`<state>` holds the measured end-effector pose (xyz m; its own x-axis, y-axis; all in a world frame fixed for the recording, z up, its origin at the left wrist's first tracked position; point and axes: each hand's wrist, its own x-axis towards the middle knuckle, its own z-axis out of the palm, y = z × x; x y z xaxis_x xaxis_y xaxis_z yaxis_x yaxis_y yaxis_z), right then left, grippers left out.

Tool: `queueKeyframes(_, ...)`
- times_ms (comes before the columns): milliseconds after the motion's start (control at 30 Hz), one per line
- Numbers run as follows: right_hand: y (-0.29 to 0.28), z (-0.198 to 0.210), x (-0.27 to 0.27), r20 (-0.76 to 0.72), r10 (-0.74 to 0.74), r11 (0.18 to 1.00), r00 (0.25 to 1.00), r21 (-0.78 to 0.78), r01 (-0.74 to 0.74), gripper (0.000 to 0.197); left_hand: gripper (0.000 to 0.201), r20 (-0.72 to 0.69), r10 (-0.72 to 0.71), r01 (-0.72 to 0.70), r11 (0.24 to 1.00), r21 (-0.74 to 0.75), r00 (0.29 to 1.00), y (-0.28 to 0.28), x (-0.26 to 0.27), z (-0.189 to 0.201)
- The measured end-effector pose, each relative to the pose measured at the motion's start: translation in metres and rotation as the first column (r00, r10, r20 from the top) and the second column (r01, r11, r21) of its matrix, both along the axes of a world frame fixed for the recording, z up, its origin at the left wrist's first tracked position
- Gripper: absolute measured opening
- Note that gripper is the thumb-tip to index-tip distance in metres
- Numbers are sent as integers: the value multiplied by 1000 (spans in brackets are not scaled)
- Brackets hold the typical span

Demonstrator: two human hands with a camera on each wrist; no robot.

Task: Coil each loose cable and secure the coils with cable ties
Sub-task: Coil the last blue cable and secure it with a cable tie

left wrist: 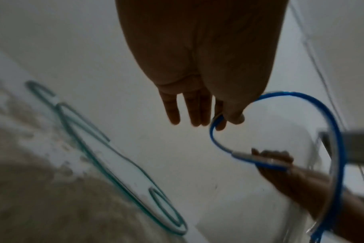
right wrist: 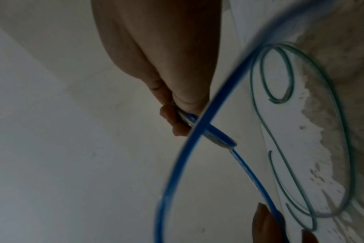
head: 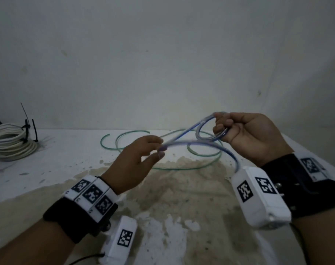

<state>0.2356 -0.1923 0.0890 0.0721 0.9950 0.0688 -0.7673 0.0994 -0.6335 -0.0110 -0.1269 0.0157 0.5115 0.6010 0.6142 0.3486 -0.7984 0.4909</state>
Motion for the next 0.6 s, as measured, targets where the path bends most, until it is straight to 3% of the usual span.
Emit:
queueKeyframes(33,1,-4,-1,-5,-2,1000,1000,1,2,54,18,70,35,-23,986,-163,997,-3,0,1)
queueKeyframes(100,4,-11,-8,-34,-27,999,999,-18,26,27,19,195,70,17,911,-413,978,-10,1,4)
queueKeyframes(133,5,-12,-11,-47,-52,998,998,-32,51,8,20,240,69,53,883,-467,968,-14,2,6)
queueKeyframes(167,7,-15,-14,-69,-74,997,995,-43,72,14,20,273,63,78,874,-479,960,-18,4,8)
queueKeyframes(267,11,-20,-23,-97,-98,994,990,-64,92,24,13,282,81,40,916,-398,956,-25,5,12)
queueKeyframes(467,21,-24,-44,-64,-127,988,990,-96,120,21,15,45,57,-43,960,-277,997,-30,2,7)
queueKeyframes(600,24,-27,-61,56,-158,980,986,-111,163,25,39,-14,38,-40,982,-183,999,-38,6,3)
